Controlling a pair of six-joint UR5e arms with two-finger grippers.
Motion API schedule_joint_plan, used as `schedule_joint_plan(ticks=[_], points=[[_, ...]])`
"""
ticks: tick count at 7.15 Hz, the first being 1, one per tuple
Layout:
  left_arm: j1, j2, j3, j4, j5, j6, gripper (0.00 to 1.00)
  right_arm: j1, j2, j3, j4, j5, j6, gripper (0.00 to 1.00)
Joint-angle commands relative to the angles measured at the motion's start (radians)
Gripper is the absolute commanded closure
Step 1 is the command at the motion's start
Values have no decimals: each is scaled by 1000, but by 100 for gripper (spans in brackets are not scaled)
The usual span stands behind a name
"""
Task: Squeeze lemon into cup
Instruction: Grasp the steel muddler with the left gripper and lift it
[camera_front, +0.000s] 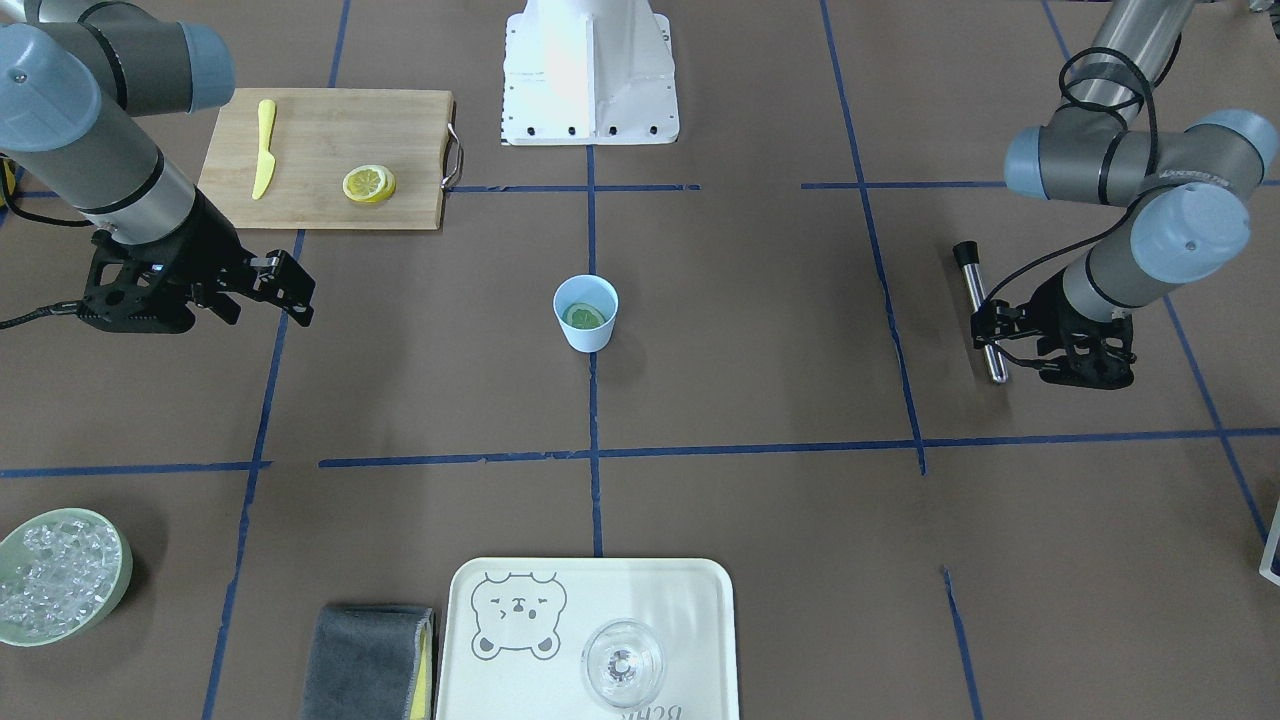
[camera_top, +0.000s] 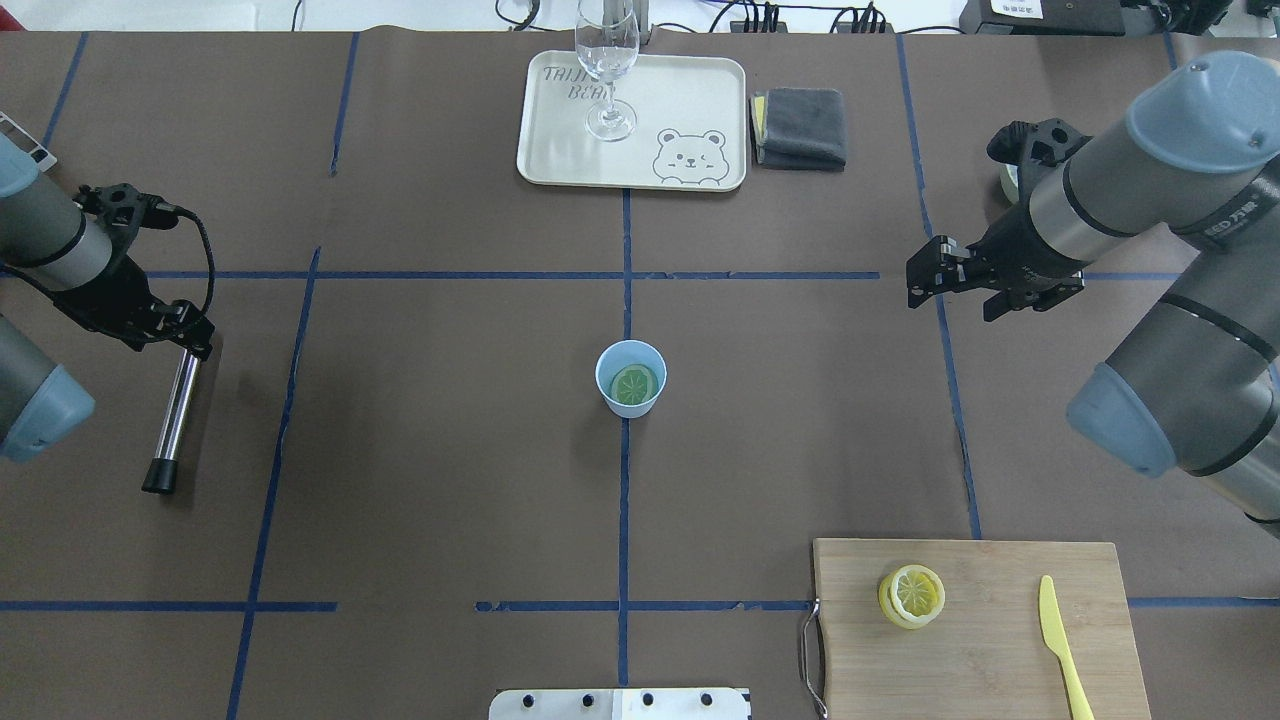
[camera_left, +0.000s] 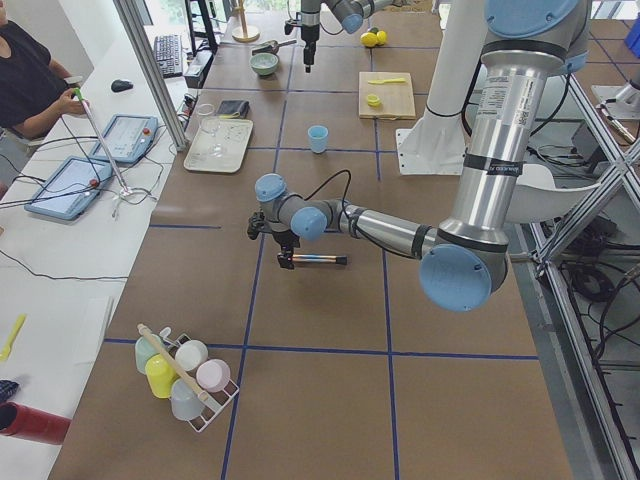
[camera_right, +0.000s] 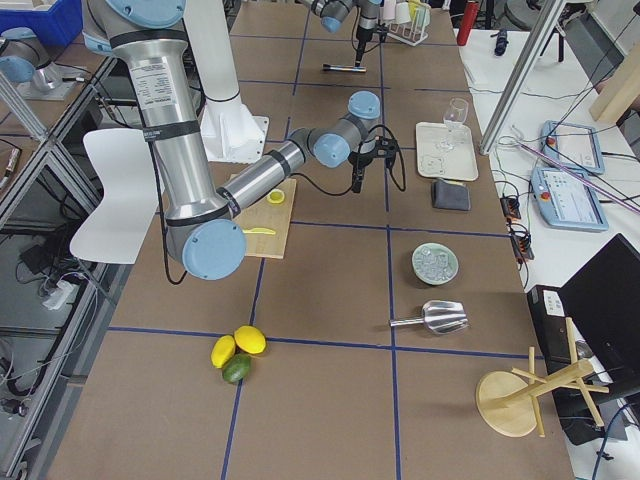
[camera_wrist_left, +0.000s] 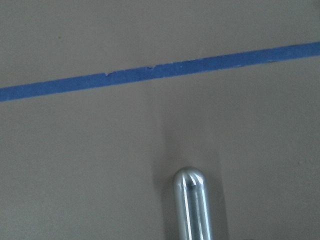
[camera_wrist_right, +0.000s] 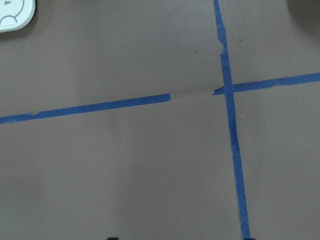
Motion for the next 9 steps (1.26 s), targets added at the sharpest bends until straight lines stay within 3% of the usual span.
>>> schedule_joint_plan(ticks=[1, 2, 3, 4, 6, 7, 8, 9], points=[[28, -4, 17, 0, 5, 0, 30, -2, 0, -3, 0, 0, 1, 13], [35, -4, 15, 0, 24, 0, 42, -2, 0, -6, 0, 0, -3, 13], [35, -6, 12, 2, 28, 4, 85, -2, 1, -5, 0, 2, -3, 13], [35, -7, 9, 5, 28, 6, 100, -2, 1, -3, 0, 2, -3, 13], [34, -6, -49, 2, 28, 7, 100, -2, 1, -6, 0, 2, -3, 13], [32, -4, -171, 17, 28, 7, 100, -2, 3, -3, 0, 3, -3, 13], [34, -53, -271, 79, 24, 6, 100, 0, 0, -3, 2, 2, -7, 8], [23, -192, -328, 230, 23, 7, 100, 1, -5, -2, 2, 2, -5, 0]])
